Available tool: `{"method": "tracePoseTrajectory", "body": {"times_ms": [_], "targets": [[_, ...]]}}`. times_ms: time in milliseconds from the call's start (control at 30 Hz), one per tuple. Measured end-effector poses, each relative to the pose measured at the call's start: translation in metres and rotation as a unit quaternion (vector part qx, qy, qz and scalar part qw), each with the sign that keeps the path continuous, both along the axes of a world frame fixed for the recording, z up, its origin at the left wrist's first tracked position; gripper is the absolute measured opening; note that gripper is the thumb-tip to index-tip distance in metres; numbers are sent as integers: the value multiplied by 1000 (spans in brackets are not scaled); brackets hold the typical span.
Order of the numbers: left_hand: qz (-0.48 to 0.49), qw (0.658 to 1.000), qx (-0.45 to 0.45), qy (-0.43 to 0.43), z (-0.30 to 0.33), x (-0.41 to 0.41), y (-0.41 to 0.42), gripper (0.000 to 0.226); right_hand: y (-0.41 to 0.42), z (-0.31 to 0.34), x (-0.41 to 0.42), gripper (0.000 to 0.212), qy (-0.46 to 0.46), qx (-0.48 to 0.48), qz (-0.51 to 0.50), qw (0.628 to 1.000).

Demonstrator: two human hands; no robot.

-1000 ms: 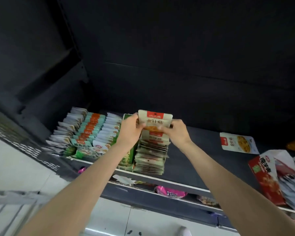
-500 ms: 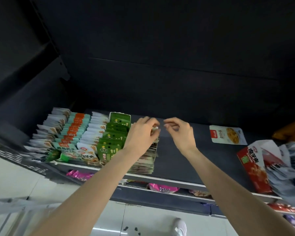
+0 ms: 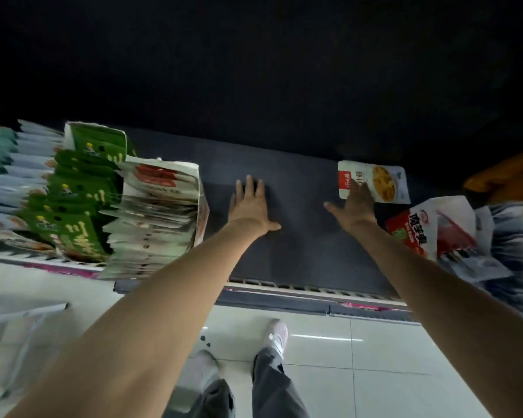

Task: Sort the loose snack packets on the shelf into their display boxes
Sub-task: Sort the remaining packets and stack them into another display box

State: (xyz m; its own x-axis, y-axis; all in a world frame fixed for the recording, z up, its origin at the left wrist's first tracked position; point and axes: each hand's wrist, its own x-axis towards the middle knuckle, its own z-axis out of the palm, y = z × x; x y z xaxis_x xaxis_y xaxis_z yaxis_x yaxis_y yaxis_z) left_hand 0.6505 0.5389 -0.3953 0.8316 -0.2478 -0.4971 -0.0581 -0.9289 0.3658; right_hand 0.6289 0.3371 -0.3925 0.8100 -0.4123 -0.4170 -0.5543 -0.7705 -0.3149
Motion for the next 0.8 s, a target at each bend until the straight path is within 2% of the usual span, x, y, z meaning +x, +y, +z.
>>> {"method": "tracePoseTrajectory", "body": {"times_ms": [67, 133, 200, 300, 367, 467, 500, 567, 633, 667, 767, 800], "targets": [[-7, 1000, 14, 11, -13, 2, -3, 111, -8, -12, 11, 88, 47, -23, 28, 998], [-11, 1000, 24, 8, -19, 3, -6, 113, 4, -19, 10, 80, 70, -79, 57, 993], [-9, 1000, 29, 3, -20, 3, -8, 114, 30, -22, -5, 64, 10, -135, 112, 984], [-1, 1000, 29, 1, -20, 2, -7, 112, 55, -17, -20, 41, -76, -79, 209, 972], [6, 1000, 22, 1, -21, 0, -7, 112, 43, -12, -6, 55, -68, -72, 229, 968], [12, 1000, 18, -1, -22, -1, -9, 114, 14, -9, 22, 100, 9, -45, 198, 979], [14, 1000, 17, 0, -22, 1, -8, 115, 10, -8, 28, 107, 25, -37, 189, 981], [18, 1000, 13, -4, -23, 0, -8, 113, 13, -7, 31, 107, 50, -97, 211, 971], [26, 1000, -6, -14, -20, -7, -8, 106, 19, -9, 29, 95, 53, -138, 213, 966], [34, 999, -35, -13, -18, -11, -7, 98, 21, -9, 27, 82, 39, -126, 203, 970], [98, 972, -212, -9, -1, -22, -5, 61, 28, 4, 17, 31, -53, 52, 137, 988], [122, 959, -253, -31, 9, -25, -4, 52, 32, 14, 12, 22, -86, 114, 116, 983]]}}
